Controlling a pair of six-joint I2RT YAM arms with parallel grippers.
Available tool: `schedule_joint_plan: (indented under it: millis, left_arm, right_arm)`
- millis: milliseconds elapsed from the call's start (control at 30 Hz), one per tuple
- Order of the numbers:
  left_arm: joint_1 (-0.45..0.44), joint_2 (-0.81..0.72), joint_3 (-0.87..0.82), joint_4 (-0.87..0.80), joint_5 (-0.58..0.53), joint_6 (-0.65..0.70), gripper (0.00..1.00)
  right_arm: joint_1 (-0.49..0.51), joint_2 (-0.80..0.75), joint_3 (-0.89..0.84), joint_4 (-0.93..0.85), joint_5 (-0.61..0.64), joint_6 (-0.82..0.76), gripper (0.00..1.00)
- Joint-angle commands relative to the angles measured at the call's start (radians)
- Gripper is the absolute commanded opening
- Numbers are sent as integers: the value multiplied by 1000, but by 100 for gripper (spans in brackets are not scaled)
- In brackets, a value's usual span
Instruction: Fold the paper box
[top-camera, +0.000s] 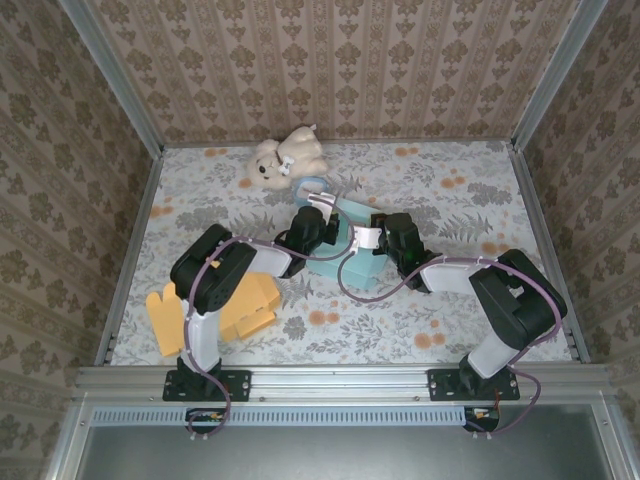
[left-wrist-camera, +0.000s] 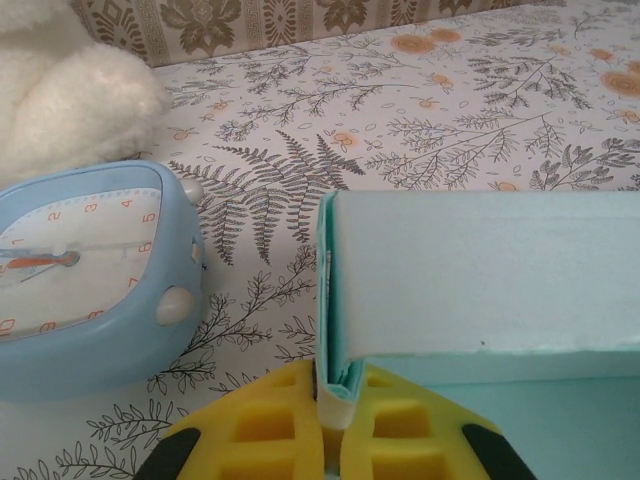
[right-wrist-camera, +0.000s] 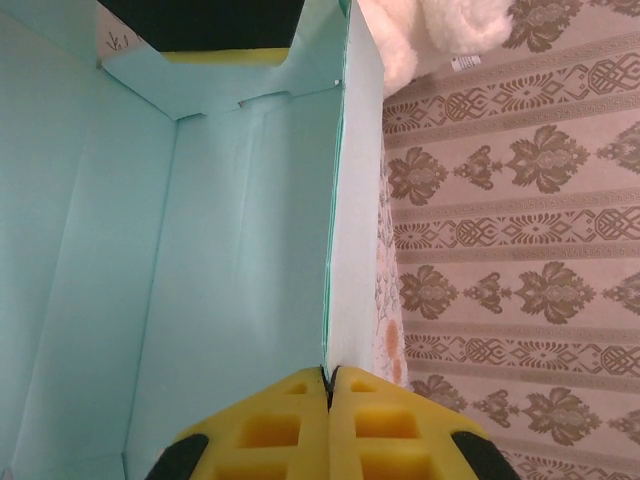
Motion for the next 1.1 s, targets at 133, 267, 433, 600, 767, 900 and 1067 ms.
schedule_joint_plan:
  millis: [133,267,433,600,767,900,1067]
  left_arm:
    - [-34,4,-7,71,-35,23,0]
    - [-37,-11,-41,94,-25,22,0]
    - [-39,-33,-82,109,-37,23,0]
    - [-40,-64,-119,102,-75,8,0]
    - [-40,-102,-157,98,-107,-11,0]
    - [-39,-135,-187,78,-151,-48,0]
    - [-39,-169,-210,38,-160,-88,0]
  right_arm:
    - [21,2,-15,-177,-81,72,6]
    - [21,-44,-12,-172,-100,127,15]
    - [21,-109,-15,-181,-123,195,29]
    - [22,-196,-28,-217,-152,307,45]
    - [24,-332,-47,-244,-172,542,50]
    - [30,-426,-37,-294,-80,859,50]
    - [32,-488,39,-540,63,1318,45]
